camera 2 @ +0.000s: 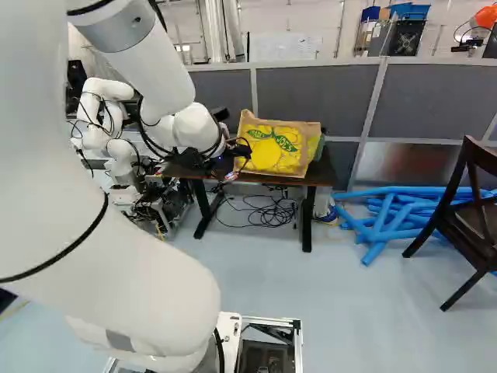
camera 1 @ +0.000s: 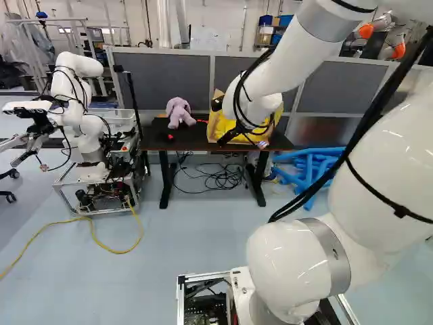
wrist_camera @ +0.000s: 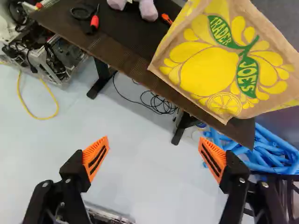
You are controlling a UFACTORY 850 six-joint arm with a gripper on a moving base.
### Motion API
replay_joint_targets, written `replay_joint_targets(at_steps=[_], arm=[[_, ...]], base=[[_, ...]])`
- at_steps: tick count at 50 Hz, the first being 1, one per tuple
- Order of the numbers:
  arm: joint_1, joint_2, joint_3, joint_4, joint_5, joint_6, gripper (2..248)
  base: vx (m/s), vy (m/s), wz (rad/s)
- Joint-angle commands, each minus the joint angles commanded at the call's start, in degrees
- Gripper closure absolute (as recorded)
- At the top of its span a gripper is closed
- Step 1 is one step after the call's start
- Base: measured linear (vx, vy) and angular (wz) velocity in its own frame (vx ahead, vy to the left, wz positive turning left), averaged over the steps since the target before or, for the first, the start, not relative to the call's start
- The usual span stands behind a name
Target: Pick up the bag on the ground and place it on the table
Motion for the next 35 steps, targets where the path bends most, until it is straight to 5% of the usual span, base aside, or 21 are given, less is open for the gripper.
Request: replay_joint_targets(at_steps=[35], arm=[[-0.38,4.08,13.08,0.18,22.39,12.04,3]], base=[[0.0,0.0,0.0]])
